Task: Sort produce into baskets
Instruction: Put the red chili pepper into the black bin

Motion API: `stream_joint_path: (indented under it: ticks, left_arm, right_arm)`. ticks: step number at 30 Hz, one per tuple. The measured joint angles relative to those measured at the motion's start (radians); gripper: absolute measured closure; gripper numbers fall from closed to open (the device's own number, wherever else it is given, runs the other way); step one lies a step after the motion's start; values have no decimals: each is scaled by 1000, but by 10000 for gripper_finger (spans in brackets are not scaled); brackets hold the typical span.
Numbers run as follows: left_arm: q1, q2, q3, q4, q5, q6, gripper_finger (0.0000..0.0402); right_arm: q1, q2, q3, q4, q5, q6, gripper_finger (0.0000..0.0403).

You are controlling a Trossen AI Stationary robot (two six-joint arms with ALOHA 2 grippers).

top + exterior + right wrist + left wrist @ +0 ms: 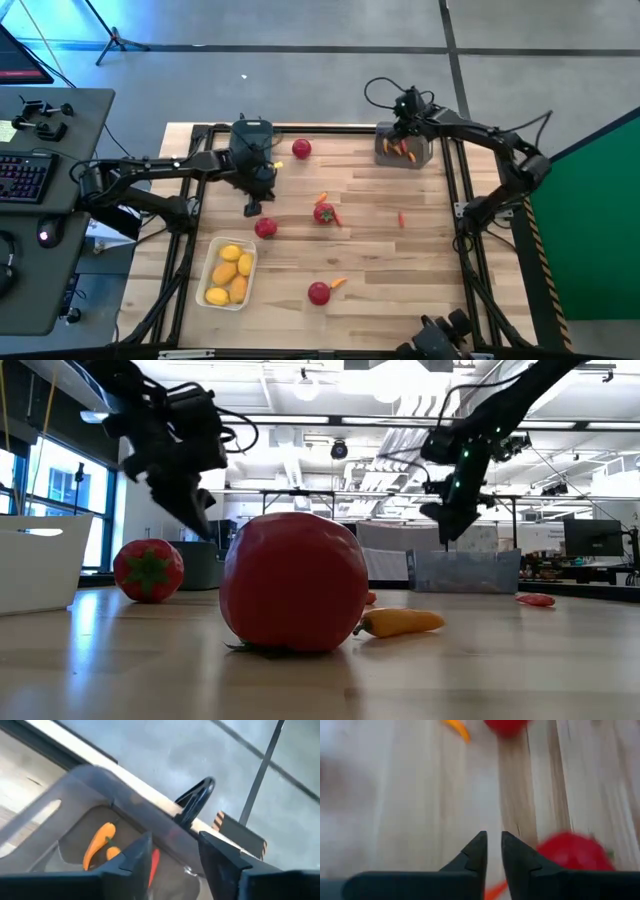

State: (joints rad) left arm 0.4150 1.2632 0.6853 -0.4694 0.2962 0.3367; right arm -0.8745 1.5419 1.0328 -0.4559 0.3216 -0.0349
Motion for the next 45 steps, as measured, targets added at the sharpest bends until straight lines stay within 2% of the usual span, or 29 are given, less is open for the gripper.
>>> stream_joint_path:
  ticks: [6,10,14,18,24,29,37,45]
  left_arm:
    - [-57,4,0,-98,-144,63,293]
    - [-65,32,0,-132,-180,108,267]
    - [-65,95,0,-154,-192,162,264]
    - [-65,160,0,-167,-247,220,268]
    - [-65,216,0,-191,-270,240,269]
    - [-66,228,2,-190,-277,218,287]
    - [-65,227,14,-218,-280,188,391]
    - [-41,223,86,-261,-286,188,398]
  right_arm:
    - [0,-86,0,2,-14,-18,227]
    - [0,-115,0,4,-73,-18,226]
    - [5,-117,0,4,-105,-18,226]
    - [22,-118,0,5,-105,-18,226]
    - [39,-118,0,5,-105,-18,226]
    - [39,-118,0,5,-105,-29,226]
    - [45,-175,0,5,-105,-79,226]
    - [78,-301,0,5,-109,-105,226]
